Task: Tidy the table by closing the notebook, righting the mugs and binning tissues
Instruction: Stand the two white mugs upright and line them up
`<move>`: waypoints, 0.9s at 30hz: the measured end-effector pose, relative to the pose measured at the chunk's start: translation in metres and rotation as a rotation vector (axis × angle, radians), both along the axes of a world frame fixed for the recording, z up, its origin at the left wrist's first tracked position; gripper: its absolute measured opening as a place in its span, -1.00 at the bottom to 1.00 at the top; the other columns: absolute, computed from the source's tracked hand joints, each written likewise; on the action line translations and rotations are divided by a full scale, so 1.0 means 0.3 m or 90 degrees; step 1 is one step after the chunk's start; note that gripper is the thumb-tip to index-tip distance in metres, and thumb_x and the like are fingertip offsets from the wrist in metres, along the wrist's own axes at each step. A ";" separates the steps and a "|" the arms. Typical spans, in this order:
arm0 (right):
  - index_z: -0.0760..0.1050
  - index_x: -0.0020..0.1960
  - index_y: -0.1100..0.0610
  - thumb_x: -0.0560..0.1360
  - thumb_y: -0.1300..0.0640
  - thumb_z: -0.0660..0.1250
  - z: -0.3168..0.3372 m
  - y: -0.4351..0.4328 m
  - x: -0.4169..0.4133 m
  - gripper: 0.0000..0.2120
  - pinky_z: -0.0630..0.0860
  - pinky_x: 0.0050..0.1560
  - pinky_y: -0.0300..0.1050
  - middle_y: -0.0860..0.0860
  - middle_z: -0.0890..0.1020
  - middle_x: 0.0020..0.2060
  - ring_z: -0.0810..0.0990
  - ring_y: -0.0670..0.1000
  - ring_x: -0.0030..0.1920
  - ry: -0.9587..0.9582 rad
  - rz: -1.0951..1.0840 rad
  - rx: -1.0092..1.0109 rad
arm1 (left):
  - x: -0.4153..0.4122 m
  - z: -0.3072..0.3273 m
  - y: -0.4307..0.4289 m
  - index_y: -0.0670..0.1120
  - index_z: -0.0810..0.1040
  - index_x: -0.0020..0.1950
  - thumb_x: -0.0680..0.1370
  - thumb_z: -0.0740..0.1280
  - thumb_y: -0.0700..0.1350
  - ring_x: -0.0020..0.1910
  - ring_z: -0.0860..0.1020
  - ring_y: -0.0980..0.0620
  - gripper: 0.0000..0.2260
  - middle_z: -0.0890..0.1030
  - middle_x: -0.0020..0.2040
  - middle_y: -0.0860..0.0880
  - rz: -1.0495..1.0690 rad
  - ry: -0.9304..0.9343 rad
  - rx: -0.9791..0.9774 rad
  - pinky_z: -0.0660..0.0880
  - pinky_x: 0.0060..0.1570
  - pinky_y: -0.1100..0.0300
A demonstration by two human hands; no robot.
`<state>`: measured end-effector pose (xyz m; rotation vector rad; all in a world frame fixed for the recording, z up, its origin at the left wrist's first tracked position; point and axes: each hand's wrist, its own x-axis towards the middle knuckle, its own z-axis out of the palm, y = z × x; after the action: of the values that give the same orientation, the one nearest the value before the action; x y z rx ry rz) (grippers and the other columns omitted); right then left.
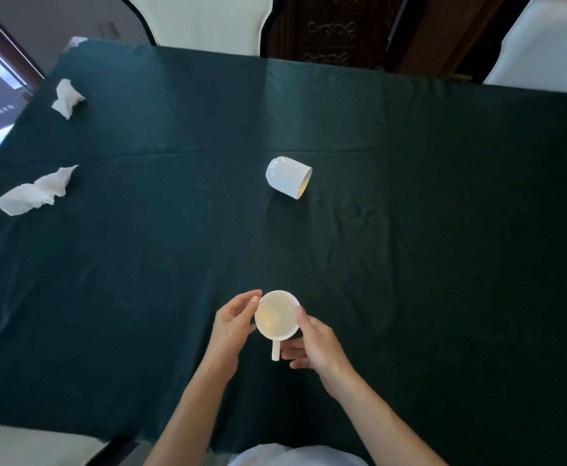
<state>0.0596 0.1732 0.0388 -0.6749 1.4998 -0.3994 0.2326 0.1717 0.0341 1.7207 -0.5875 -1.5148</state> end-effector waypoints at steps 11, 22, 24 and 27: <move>0.38 0.51 0.02 0.51 -0.31 0.32 -0.016 -0.478 -0.099 -0.32 0.55 0.29 0.04 0.02 0.65 0.23 0.63 0.08 0.23 0.237 0.156 -0.128 | 0.092 0.045 -0.524 0.00 0.68 0.29 0.66 0.35 -0.03 0.21 0.65 -0.04 -0.76 0.72 0.13 0.00 -0.116 -0.200 -0.054 0.59 0.21 0.05; -0.17 0.67 -0.01 0.37 -0.09 0.59 -0.021 -0.965 -0.037 0.17 0.26 0.48 0.06 0.10 0.11 0.63 0.16 0.13 0.60 0.361 0.285 -0.288 | -0.003 0.033 -0.919 0.01 0.43 0.56 0.66 0.32 0.01 0.36 0.51 -0.01 -0.55 0.52 0.51 -0.02 -0.097 -0.211 -0.068 0.41 0.19 0.12; -0.19 0.67 -0.02 0.33 -0.07 0.63 -0.037 -1.003 -0.017 0.23 0.28 0.46 0.06 0.09 0.12 0.62 0.18 0.13 0.59 0.360 0.295 -0.288 | -0.005 0.016 -0.942 0.02 0.38 0.61 0.66 0.31 0.01 0.43 0.48 -0.01 -0.51 0.47 0.55 -0.02 -0.099 -0.213 -0.059 0.38 0.17 0.13; -0.16 0.66 -0.01 0.31 -0.03 0.65 -0.065 -1.038 0.009 0.23 0.33 0.40 0.05 0.09 0.21 0.58 0.22 0.14 0.57 0.347 0.316 -0.273 | 0.000 0.001 -0.960 0.02 0.39 0.60 0.66 0.30 0.02 0.41 0.49 -0.01 -0.51 0.49 0.54 -0.01 -0.109 -0.207 -0.052 0.38 0.17 0.13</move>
<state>0.0623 -0.1383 0.0193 -1.5529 1.6900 -0.1512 0.2327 -0.1162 0.0345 1.9067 -0.9723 -1.3100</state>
